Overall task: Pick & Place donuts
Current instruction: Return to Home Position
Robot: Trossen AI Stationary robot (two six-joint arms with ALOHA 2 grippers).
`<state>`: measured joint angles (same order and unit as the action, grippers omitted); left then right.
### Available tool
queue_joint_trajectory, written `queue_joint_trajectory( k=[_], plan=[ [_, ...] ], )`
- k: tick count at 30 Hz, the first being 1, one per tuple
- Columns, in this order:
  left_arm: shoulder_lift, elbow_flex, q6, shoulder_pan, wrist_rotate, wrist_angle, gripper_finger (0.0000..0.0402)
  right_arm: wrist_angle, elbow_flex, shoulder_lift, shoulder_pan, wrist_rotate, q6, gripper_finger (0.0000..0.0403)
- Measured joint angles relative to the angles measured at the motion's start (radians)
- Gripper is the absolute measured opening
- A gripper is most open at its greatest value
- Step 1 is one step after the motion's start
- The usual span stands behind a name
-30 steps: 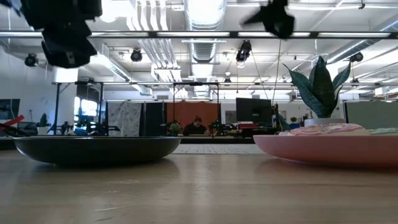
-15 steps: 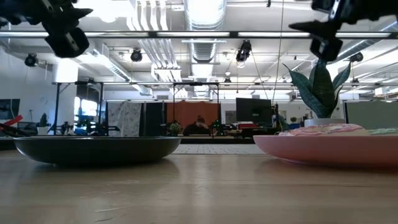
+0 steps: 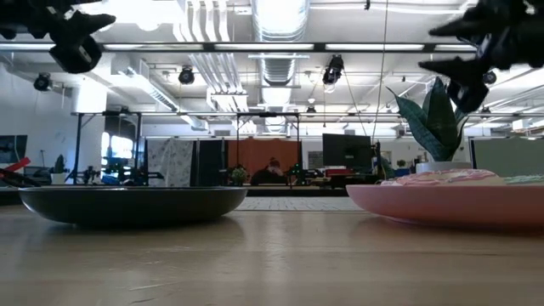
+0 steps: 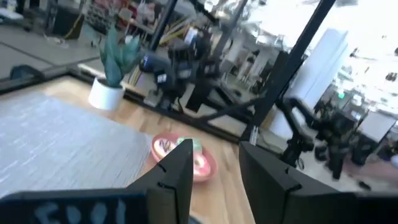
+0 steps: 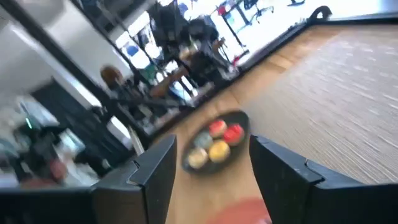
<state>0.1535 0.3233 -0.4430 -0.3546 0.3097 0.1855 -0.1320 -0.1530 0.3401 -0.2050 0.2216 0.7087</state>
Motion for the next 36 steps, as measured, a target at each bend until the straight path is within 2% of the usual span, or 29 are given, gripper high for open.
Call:
queue_joint_trajectory(
  k=[8, 10, 25, 29, 36],
  plan=[
    [-0.104, -0.001, -0.006, 0.0, 0.022, 0.043, 0.0103, 0.024, 0.144, 0.002, 0.001, 0.017, -0.022, 0.0194],
    [-0.119, 0.0, -0.005, 0.0, 0.023, 0.041, 0.0103, 0.102, 0.14, 0.007, 0.0, 0.007, -0.021, 0.0194],
    [-0.116, -0.001, -0.088, 0.0, 0.048, 0.049, 0.0103, 0.1, 0.129, 0.042, 0.0, -0.012, -0.02, 0.0194],
    [-0.117, 0.005, 0.012, 0.0, 0.033, 0.091, 0.0103, 0.099, 0.129, 0.042, 0.0, -0.012, -0.02, 0.0194],
    [-0.13, -0.037, 0.259, 0.009, 0.091, -0.009, 0.0103, 0.099, 0.128, 0.042, 0.0, -0.012, -0.02, 0.0194]
  ],
)
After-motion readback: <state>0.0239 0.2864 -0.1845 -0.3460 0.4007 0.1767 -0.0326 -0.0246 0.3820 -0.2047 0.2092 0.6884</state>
